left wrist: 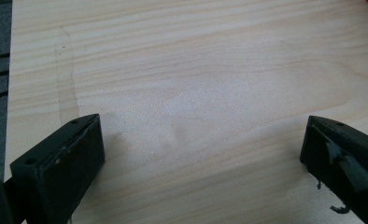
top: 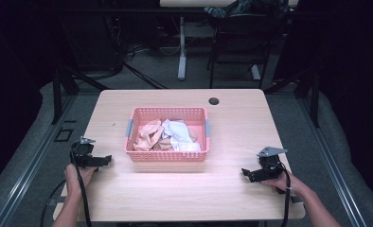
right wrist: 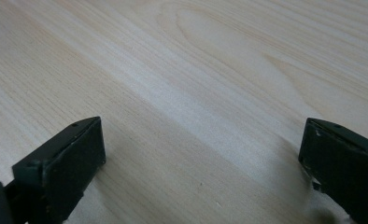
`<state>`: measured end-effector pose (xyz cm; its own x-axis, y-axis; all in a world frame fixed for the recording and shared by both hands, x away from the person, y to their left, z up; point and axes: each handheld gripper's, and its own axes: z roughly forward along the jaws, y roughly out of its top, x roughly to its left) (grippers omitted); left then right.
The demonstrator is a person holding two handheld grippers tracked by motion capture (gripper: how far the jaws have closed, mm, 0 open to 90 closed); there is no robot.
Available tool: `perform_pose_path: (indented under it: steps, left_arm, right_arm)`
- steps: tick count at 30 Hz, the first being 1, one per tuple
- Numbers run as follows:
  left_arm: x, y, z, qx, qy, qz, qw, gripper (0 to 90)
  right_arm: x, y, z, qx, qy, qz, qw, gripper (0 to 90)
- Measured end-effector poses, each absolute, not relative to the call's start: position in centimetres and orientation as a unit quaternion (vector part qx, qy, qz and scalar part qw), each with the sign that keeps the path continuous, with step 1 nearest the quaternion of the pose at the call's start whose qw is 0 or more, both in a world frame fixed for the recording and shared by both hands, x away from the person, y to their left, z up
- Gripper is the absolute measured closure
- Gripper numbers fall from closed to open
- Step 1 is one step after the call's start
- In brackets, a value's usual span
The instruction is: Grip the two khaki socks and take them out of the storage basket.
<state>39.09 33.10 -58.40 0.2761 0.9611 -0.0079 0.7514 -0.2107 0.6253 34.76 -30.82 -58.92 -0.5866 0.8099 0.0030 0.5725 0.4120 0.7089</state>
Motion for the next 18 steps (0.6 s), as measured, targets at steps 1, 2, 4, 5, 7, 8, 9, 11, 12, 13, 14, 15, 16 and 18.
perform_pose_path:
  steps: [1, 2, 4, 5, 7, 8, 9, 11, 12, 13, 14, 15, 16, 18]
  left_arm:
    - [39.1, 33.1, -58.4, 0.753, 0.569, 0.196, 0.267, 0.0]
    - [39.1, 33.1, -58.4, 0.753, 0.569, 0.196, 0.266, 0.0]
    - [39.1, 33.1, -58.4, 0.754, 0.569, 0.196, 0.263, 0.0]
    - [39.1, 33.1, -58.4, 0.754, 0.569, 0.196, 0.263, 0.0]
    - [39.1, 33.3, -58.0, 0.753, 0.569, 0.204, 0.262, 0.0]
    - [39.1, 33.3, -58.0, 0.753, 0.569, 0.204, 0.262, 0.0]
    - [39.0, 33.4, -57.8, 0.748, 0.57, 0.202, 0.272, 0.0]
    - [38.8, 33.5, -57.0, 0.744, 0.566, 0.213, 0.283, 0.0]
    - [38.8, 33.5, -56.7, 0.746, 0.564, 0.21, 0.286, 0.0]
    - [38.8, 33.5, -56.7, 0.746, 0.564, 0.21, 0.286, 0.0]
    - [38.6, 33.4, -56.0, 0.744, 0.56, 0.212, 0.295, 0.1]
    - [38.6, 33.4, -55.6, 0.744, 0.556, 0.21, 0.303, 0.1]
    - [38.6, 33.4, -55.6, 0.744, 0.556, 0.21, 0.303, 0.1]
    - [38.5, 33.2, -54.7, 0.744, 0.551, 0.21, 0.315, 0.1]
  right_arm:
    - [34.8, -30.8, -58.9, 0.42, 0.822, 0.343, 0.173, 0.0]
    - [34.8, -30.8, -58.9, 0.421, 0.822, 0.343, 0.173, 0.0]
    - [34.8, -30.8, -58.9, 0.42, 0.823, 0.342, 0.173, 0.0]
    - [34.8, -30.8, -58.9, 0.42, 0.823, 0.342, 0.173, 0.0]
    - [34.8, -30.8, -58.9, 0.42, 0.823, 0.342, 0.173, 0.0]
    - [34.7, -30.8, -58.9, 0.421, 0.822, 0.342, 0.174, 0.0]
    - [34.7, -30.8, -58.9, 0.421, 0.822, 0.342, 0.174, 0.0]
    - [34.7, -30.8, -58.9, 0.42, 0.822, 0.342, 0.173, 0.0]
    - [34.8, -30.8, -58.9, 0.42, 0.822, 0.342, 0.173, 0.0]
    - [34.8, -30.8, -58.9, 0.42, 0.822, 0.342, 0.173, 0.0]
    - [34.8, -30.8, -58.9, 0.42, 0.822, 0.342, 0.173, 0.0]
    - [34.8, -30.8, -58.9, 0.42, 0.822, 0.342, 0.173, 0.0]
    - [34.8, -30.8, -58.9, 0.42, 0.823, 0.342, 0.173, 0.0]
    - [34.8, -30.8, -58.9, 0.42, 0.822, 0.342, 0.173, 0.0]
